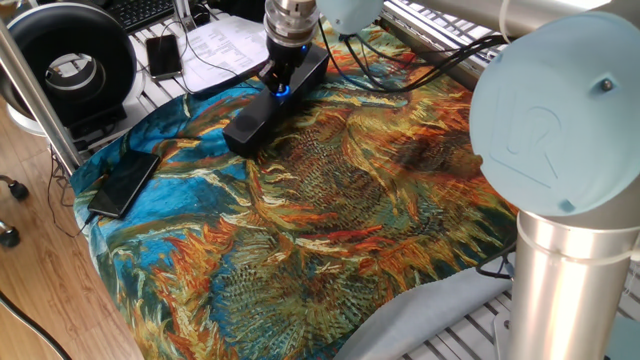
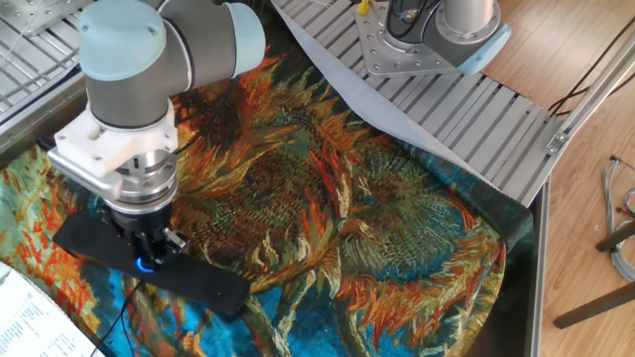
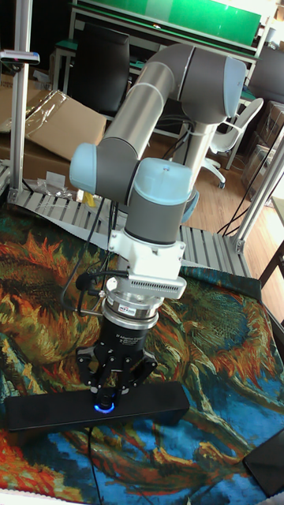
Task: Turn the knob to increase the volume of the speaker
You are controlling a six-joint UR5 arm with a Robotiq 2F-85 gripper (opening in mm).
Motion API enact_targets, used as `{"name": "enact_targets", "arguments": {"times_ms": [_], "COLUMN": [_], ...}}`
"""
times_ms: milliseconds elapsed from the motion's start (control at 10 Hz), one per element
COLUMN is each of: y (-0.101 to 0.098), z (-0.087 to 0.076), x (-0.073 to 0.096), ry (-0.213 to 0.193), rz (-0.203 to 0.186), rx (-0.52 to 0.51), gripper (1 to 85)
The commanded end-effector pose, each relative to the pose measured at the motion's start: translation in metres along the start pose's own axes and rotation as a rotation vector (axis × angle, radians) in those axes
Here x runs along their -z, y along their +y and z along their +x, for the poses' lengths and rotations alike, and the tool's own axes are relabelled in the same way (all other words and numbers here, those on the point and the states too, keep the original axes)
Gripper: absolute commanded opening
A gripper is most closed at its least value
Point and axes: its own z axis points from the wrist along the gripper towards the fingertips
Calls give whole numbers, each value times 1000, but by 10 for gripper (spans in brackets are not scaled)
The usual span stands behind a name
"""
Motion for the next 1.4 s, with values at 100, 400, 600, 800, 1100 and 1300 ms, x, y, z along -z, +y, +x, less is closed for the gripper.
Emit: {"name": "enact_targets", "arguments": {"times_ms": [100,400,600,800,1100,1300], "y": [1,5,8,8,8,9], "z": [-3,0,3,7,9,9], "x": [-2,-1,-2,-3,-3,-4], "ry": [-5,7,20,35,41,42], "rz": [-14,-25,-37,-36,-40,-43], "rx": [-51,-53,-36,36,108,155], "gripper": [157,157,163,217,297,353]}}
